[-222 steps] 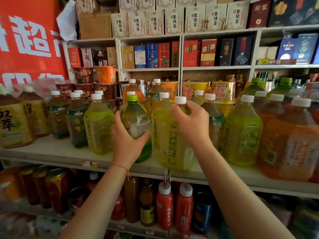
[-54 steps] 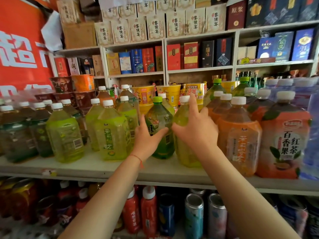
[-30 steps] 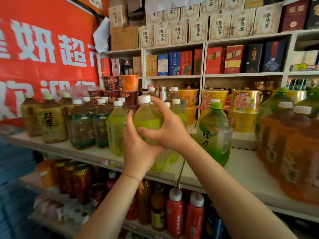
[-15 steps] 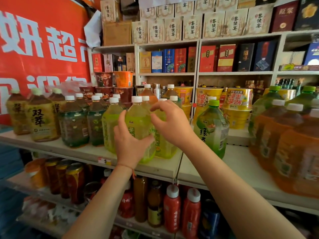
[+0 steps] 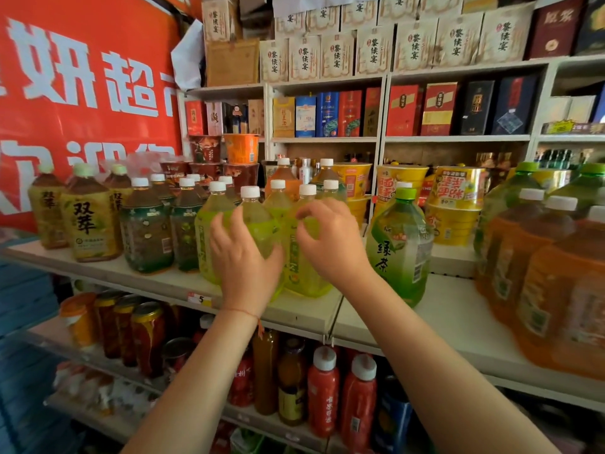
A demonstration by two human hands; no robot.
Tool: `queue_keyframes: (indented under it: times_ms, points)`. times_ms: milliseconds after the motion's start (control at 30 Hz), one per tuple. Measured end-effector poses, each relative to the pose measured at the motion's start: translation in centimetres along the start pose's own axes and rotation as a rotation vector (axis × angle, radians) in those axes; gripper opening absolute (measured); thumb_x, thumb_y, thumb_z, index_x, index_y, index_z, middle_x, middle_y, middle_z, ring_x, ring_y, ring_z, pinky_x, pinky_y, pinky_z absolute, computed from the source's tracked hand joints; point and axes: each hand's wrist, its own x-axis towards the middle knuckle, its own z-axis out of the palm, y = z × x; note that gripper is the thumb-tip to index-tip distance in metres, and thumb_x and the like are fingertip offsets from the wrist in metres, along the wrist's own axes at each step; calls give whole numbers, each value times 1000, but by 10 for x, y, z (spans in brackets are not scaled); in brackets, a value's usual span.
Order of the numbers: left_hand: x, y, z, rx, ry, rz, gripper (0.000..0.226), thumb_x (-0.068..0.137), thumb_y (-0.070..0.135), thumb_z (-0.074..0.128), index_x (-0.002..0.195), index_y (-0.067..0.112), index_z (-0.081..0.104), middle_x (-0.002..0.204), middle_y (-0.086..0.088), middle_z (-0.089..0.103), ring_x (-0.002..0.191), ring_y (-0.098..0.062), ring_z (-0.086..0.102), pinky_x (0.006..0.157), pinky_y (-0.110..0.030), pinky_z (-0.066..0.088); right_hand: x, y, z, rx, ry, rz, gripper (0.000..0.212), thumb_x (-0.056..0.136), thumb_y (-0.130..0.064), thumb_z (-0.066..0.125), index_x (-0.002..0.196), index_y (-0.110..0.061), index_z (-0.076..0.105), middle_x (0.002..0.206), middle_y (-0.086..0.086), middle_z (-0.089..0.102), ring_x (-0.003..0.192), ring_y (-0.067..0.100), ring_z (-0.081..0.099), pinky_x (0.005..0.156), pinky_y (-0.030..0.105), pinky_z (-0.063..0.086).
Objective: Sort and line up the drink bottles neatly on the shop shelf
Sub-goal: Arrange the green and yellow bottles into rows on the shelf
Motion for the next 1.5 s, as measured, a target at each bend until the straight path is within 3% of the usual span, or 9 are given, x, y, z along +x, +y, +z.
queue_keyframes:
  times_ms: [67,133,200,300,467,600,767,1000,1500]
  points:
    - [-8,22,1,-72,117,214,51,86,20,68,132,6,53,136,-17,50,126,-28,46,109,-22,31,-2,18,-13,-200,263,43,35,82,-14,65,117,-8,63,116,13,61,112,31,54,96,48,45]
    - [-14,47,5,-209,3,300,34,90,18,61,122,11,58,114,-3,62,104,-14,58,90,-9,41,-6,40,-35,-365,423,175,50,81,-19,66,128,-8,54,126,18,54,120,36,48,99,49,41]
    - [-20,68,15,-316,-198,267,22,93,17,62,115,16,61,97,6,64,86,-5,61,71,-14,49,-10,65,-56,-423,304,406,67,84,-38,70,138,-10,41,134,19,47,125,37,45,101,50,40]
    - [-27,91,41,-340,-410,187,21,93,20,64,114,21,61,103,6,62,93,-8,60,81,-25,52,-16,92,-74,-154,-68,721,89,75,-58,77,140,-18,32,137,9,47,125,29,48,97,46,49]
    - [-29,107,79,-429,-788,-149,82,86,30,77,153,24,31,151,-2,42,137,-22,42,111,-40,41,-25,102,-87,73,-112,651,90,72,-53,82,143,-24,35,136,-1,53,125,21,52,96,42,53]
    - [-34,105,94,-578,-1029,-226,84,77,20,87,142,36,34,131,13,56,129,-15,52,98,-27,49,-30,104,-121,185,-252,636,99,73,-48,83,151,-26,28,141,-4,52,127,20,52,99,40,51]
    - [-49,120,108,-574,-1083,-149,88,52,42,98,126,38,51,119,14,69,113,-8,64,101,-37,53,-32,102,-155,128,-177,604,78,82,-51,75,145,-21,40,134,-3,56,121,19,56,92,34,54]
    - [-83,151,108,-605,-1054,-65,102,42,60,91,133,34,52,125,16,64,120,-10,58,106,-35,48,-29,92,-169,-211,112,460,27,105,-40,43,117,-16,46,85,0,63,70,20,63,59,39,55]
    - [-87,153,108,-722,-1108,-59,74,52,49,91,118,42,57,117,14,69,109,-8,64,89,-25,54,-25,93,-170,-455,161,420,16,102,-28,42,96,-15,49,77,-1,57,66,20,58,51,32,43]
